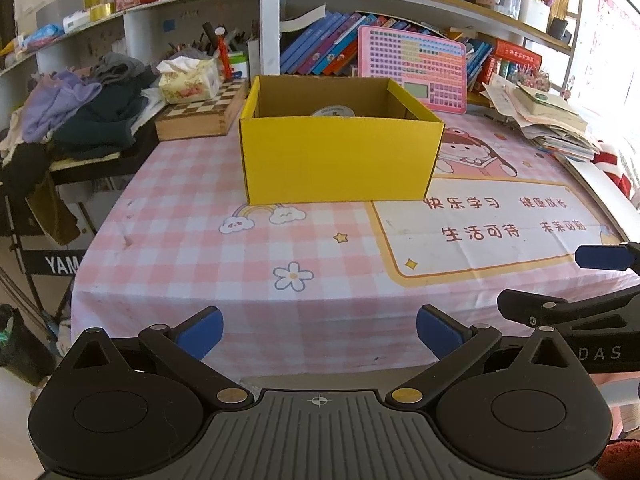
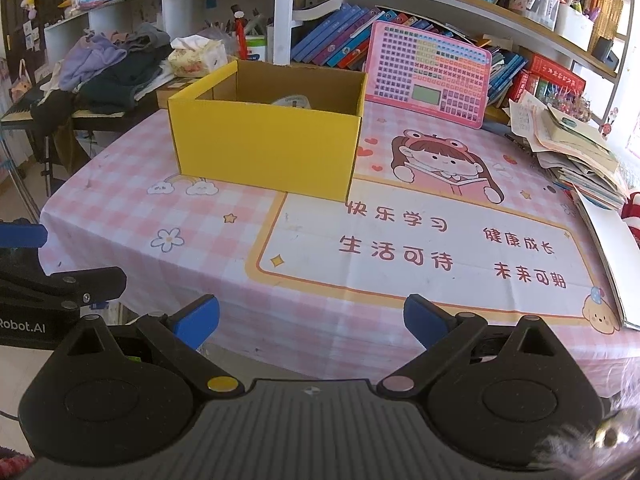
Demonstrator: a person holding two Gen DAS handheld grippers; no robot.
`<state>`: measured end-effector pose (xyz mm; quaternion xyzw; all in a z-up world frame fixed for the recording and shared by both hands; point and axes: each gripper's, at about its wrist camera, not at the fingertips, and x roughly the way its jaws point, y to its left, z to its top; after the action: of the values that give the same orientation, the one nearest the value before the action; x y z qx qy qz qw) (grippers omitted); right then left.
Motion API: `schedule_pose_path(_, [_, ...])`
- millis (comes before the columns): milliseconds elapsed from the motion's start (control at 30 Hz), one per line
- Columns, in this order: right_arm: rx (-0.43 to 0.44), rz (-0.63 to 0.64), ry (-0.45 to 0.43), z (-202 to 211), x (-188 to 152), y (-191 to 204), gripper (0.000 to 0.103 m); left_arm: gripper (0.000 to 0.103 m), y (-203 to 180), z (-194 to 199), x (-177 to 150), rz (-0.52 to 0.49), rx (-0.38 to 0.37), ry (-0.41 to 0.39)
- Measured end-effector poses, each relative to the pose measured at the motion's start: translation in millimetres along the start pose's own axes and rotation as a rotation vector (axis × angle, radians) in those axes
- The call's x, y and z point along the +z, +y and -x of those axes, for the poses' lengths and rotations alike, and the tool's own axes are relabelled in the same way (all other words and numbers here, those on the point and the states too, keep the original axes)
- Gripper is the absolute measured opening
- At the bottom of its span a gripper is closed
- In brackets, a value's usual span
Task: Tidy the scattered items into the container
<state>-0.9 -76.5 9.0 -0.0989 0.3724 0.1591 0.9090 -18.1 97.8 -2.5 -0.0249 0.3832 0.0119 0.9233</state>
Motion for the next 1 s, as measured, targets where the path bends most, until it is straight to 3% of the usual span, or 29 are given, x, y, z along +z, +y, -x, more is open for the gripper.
schedule_pose_path(1000, [0.006,0.001,0.018,-6.4,3.1,-2.8,0.1,0.103,-0.8,-7.1,1.0,0.015,0.002,0.033])
